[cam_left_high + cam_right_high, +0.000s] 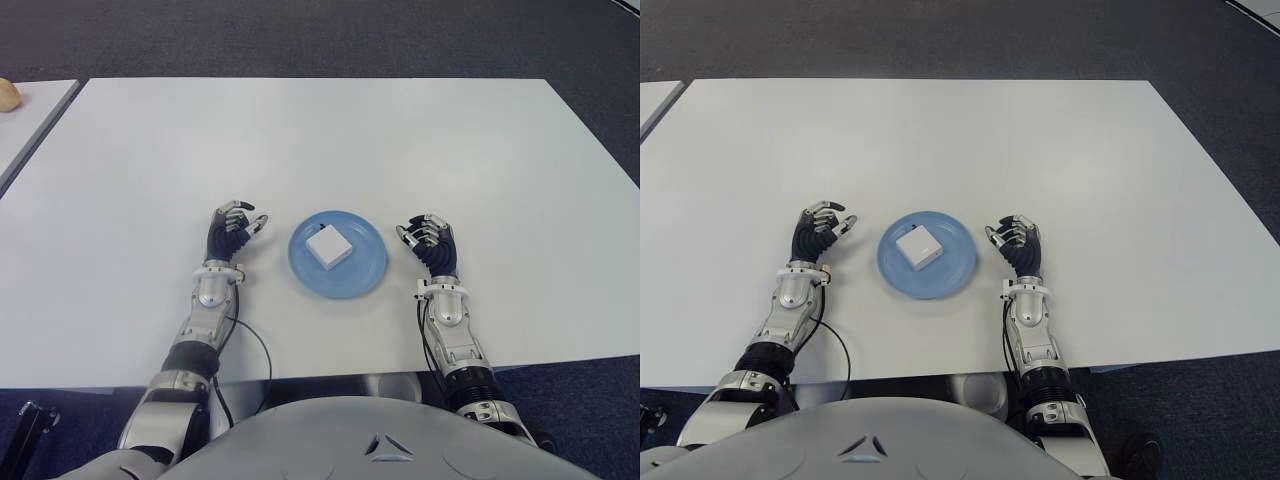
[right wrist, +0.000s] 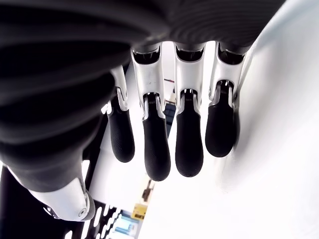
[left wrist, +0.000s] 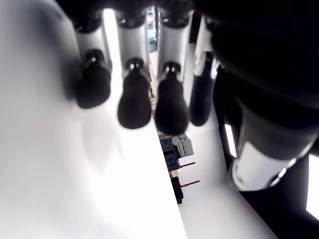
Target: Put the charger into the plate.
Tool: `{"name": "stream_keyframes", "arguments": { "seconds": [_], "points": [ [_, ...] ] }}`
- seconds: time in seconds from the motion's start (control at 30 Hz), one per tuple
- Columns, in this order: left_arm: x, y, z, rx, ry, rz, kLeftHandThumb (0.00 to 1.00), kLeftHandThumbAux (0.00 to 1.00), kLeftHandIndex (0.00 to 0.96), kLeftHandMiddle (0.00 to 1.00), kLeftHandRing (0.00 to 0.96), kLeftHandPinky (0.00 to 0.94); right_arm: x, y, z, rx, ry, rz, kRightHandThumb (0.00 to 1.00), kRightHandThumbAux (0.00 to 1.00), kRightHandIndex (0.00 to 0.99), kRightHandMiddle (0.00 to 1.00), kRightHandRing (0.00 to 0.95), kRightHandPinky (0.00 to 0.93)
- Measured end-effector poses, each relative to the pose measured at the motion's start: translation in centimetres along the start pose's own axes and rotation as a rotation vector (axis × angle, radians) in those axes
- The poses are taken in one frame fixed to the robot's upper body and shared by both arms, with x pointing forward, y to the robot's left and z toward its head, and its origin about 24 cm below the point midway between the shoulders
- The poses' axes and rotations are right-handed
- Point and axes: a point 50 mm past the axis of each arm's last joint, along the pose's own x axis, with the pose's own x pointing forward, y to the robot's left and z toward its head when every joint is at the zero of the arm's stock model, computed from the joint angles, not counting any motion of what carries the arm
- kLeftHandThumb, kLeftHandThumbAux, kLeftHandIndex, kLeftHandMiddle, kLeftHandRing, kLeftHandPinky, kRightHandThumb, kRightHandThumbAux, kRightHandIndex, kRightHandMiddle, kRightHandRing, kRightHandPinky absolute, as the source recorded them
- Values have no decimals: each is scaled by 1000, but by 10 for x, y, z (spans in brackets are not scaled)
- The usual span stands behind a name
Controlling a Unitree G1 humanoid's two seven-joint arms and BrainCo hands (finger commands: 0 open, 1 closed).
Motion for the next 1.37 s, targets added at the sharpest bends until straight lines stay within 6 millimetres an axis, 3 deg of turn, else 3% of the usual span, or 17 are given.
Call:
{"name": "stream_keyframes", "arguments": {
  "seconds": [0.43,0.6,0.83,1.03,1.37],
  "points": [
    [-1,1,1,4,-1,1,706,717,436,752,739,710,-1,0,1,0,-4,2,704,732,426,571,591,598],
    [-1,1,1,5,-1,1,706,717,436,763,755,772,-1,1,1,7,-3,6,704,732,426,570,590,594],
    [-1,0,2,6,-6,0,707,716,437,780,773,783,-1,1,1,35,11,9,705,732,427,577,598,598],
    [-1,0,2,5,-4,-4,706,717,437,767,756,737,0,1,2,91,32,12,705,731,427,580,594,580],
    [-1,1,2,11,-6,-24,706,717,437,767,759,761,1,1,4,141,57,10,704,730,428,579,585,568]
  ]
}}
